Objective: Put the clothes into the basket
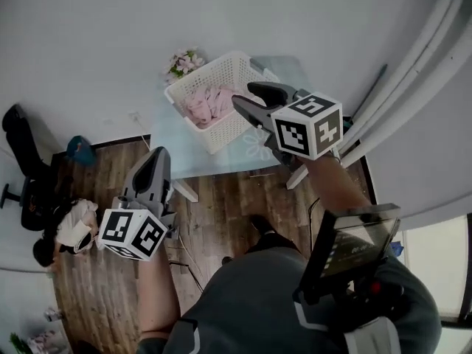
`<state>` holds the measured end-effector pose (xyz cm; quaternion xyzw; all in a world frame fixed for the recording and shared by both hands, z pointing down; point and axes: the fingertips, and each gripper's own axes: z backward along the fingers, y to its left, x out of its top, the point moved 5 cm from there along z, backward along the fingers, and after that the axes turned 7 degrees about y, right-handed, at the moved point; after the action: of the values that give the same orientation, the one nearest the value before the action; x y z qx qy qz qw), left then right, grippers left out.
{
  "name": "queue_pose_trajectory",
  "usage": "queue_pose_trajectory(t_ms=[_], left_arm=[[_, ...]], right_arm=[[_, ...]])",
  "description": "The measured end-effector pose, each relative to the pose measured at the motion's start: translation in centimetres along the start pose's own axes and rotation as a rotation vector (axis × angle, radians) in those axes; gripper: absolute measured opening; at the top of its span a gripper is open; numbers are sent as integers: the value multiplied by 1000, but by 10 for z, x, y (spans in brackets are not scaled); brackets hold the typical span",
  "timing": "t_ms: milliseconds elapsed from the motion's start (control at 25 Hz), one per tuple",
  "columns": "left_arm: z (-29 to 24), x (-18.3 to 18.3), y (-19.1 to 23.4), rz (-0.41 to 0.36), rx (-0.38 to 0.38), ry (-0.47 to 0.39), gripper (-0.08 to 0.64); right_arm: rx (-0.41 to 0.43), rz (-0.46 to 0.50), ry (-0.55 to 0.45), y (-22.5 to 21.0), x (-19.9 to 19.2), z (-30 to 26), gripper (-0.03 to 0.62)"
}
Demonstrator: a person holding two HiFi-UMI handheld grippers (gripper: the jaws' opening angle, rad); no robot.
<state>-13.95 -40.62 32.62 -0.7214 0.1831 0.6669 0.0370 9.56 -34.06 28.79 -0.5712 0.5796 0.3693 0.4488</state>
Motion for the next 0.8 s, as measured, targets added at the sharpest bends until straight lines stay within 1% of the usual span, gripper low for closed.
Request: queue_pose_trajectory(t_ms=[80, 160, 240, 320, 360, 440, 600, 720, 800], left_arm=[[-5, 6, -6, -3, -33, -13, 9], [-11, 10, -15, 21, -65, -38, 9], [-11, 8, -25, 17, -73, -39, 9], [-7, 8, -34, -5, -65, -29, 9], [-6, 10, -38, -14, -59, -27, 9], [-8, 13, -47, -17, -52, -30, 9], [-22, 22, -68, 32, -98, -53, 9], [-30, 25, -81, 18, -70, -35, 9], [-33, 29, -90, 11, -50, -35, 9]], right_arm=[[-33, -20, -35, 4, 1, 22, 182], [-75, -43, -50, 3, 1, 44, 173], [-112, -59, -58, 5, -4, 62, 155], [-130, -57, -79, 9, -7, 75, 111], [-130, -54, -93, 11, -8, 81, 87], [-122, -62, -117, 12, -11, 94, 80], [-115, -123, -165, -3, -11, 114, 74], [-108, -133, -167, -15, -15, 125, 71], [-105, -142, -168, -24, -18, 132, 54]])
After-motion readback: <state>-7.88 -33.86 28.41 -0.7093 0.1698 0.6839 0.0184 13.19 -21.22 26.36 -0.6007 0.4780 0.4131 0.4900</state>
